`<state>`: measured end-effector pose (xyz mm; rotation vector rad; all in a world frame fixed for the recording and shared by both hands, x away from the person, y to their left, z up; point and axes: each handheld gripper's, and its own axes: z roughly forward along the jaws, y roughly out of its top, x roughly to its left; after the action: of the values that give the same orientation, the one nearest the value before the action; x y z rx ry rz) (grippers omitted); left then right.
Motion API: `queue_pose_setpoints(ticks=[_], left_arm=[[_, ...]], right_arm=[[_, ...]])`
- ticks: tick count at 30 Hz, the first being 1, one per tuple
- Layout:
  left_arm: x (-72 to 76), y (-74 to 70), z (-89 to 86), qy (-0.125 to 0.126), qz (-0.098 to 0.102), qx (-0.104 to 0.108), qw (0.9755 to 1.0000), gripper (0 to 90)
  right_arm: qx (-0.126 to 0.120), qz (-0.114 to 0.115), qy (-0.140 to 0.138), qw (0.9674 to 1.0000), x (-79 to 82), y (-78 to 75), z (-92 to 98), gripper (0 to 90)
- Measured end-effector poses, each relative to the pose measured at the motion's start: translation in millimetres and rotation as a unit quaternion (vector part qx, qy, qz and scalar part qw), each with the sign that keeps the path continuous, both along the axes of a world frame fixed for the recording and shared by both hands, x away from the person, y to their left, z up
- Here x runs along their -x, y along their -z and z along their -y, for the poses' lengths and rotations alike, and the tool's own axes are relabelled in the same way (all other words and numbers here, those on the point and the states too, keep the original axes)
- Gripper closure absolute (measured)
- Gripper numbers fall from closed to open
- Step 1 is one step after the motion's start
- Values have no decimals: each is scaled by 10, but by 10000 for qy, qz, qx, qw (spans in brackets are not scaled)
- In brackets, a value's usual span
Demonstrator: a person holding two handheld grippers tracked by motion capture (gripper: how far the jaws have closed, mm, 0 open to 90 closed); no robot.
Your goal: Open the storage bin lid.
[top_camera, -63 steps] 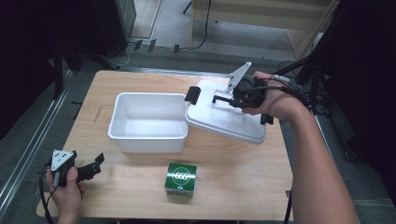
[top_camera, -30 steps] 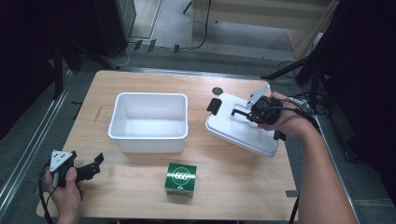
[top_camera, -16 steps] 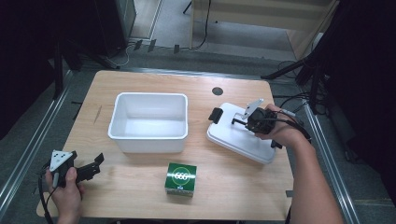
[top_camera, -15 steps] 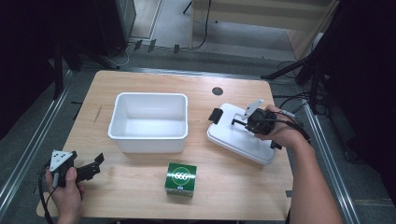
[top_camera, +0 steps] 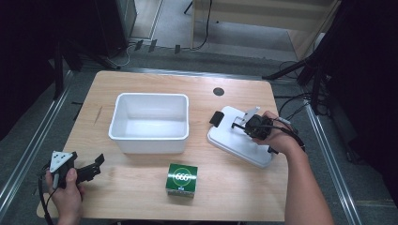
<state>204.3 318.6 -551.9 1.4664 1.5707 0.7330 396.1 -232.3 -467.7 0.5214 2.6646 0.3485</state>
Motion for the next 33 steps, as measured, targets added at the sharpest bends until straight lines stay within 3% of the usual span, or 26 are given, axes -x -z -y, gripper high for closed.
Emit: queue_pose_setpoints(ticks=[7,10,11,13,14,15,16,19,27,33], left_arm=[[2,1,-1,-3,5,13,10000,0],[3,1,-2,1,4,14,10000,0],[2,1,-3,-1,0,17,10000,0],[3,0,-2,1,0,11,10000,0],[1,0,-1,5,-5,5,10000,0],[1,0,-1,5,-5,5,10000,0],[1,0,0,-5,0,-1,10000,0],[3,0,0,-2,-4,-2,10000,0],[0,1,3,-10,-3,-19,10000,0],[0,1,4,-13,-3,-21,10000,0]], right_arm=[[-107,74,80,9999,16,21,-11,848],[-193,-81,43,9998,33,16,-25,731],[-180,-179,63,9997,50,20,-46,604],[-165,-223,50,9996,54,23,-51,567],[-136,-388,11,9992,83,30,-66,470],[-136,-388,11,9992,83,30,-66,470],[-102,-502,5,9987,120,22,-79,413],[-109,-553,-19,9984,160,-30,-84,357],[-270,-373,-24,9989,235,-212,-111,215],[-86,-555,-341,9978,409,-316,-285,135]])
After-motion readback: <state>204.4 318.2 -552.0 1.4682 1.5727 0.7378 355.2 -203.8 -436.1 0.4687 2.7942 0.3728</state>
